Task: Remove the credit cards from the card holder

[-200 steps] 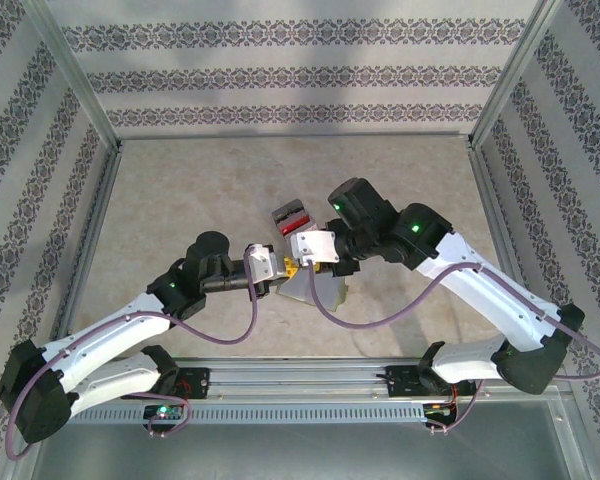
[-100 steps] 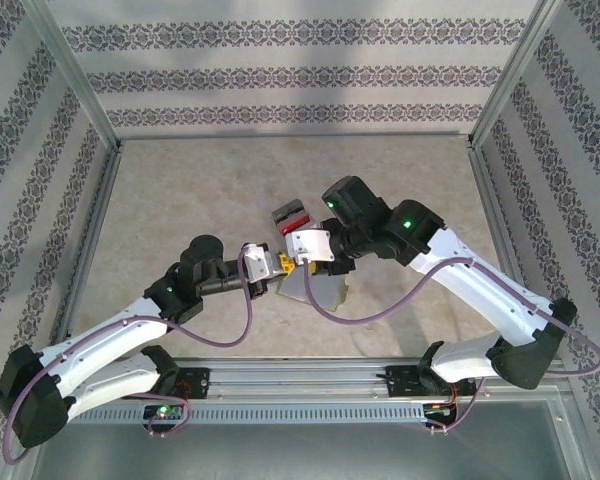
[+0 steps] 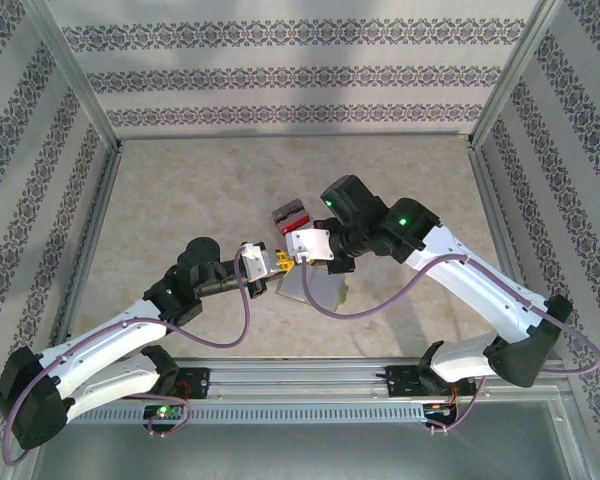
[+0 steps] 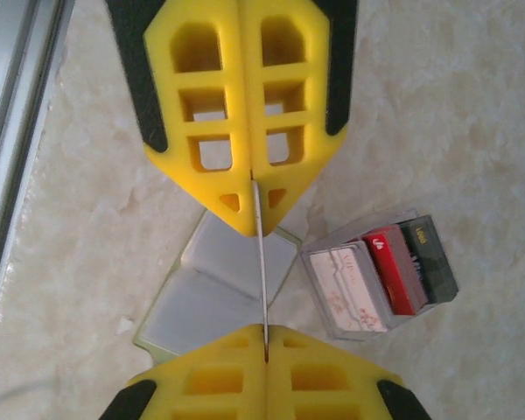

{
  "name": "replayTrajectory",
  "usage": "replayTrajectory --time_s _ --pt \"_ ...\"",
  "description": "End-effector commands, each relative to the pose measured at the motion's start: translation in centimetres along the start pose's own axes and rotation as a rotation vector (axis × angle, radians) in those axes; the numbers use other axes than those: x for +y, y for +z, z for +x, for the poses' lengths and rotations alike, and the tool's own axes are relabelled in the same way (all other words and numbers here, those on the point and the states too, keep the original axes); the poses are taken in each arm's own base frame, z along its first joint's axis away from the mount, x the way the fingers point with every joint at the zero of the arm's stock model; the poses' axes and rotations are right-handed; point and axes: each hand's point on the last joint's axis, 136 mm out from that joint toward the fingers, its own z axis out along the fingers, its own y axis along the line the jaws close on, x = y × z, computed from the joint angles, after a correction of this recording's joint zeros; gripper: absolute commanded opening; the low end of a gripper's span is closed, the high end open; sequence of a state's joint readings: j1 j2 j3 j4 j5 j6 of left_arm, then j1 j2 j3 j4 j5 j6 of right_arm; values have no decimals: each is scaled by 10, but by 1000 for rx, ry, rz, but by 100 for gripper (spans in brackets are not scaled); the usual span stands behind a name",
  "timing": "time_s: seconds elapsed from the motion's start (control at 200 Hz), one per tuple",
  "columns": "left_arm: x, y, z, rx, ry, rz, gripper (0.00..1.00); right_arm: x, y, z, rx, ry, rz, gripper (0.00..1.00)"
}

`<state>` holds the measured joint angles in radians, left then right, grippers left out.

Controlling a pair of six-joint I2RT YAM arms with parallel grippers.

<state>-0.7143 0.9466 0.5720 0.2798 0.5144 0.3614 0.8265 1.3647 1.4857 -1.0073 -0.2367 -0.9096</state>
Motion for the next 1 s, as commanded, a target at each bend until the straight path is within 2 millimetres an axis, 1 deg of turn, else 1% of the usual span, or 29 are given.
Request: replayTrajectory --time_s 0.0,0.02,0.11,0.145,0.215,0.385,0.525,0.54,0.565,0.65,0.764,0.839,0.994 --pt "-1 -3 -17 -66 11 -8 20 -4 3 5 17 -5 -3 0" --pt "-1 -4 -18 -66 7 -11 25 -5 4 6 21 -8 -1 0" --pt "0 -12 -18 -57 4 -36 43 -12 6 11 53 -26 16 0" --pt "1 -16 -17 -54 3 -54 48 -15 7 14 65 -34 22 0" --pt "4 -27 -15 -48 8 -101 56 -22 11 19 95 -61 31 0" --pt "15 -58 -10 -48 13 -258 69 -48 26 33 182 -102 43 0" --pt "36 -84 4 -9 -10 -448 71 -69 50 50 301 -157 25 0" --pt "38 -87 6 0 -15 -466 71 -72 49 49 305 -164 33 0" --pt "41 -91 9 13 -22 -492 72 -75 55 52 323 -171 24 0" --pt "45 -100 16 41 -26 -540 73 -84 70 56 351 -200 6 0" --pt "47 -108 20 58 -28 -571 75 -102 88 57 363 -245 23 0" --pt "47 -110 22 76 -28 -575 75 -112 97 59 378 -270 28 0" --pt "48 -112 24 96 -26 -582 75 -124 113 62 389 -297 24 0"
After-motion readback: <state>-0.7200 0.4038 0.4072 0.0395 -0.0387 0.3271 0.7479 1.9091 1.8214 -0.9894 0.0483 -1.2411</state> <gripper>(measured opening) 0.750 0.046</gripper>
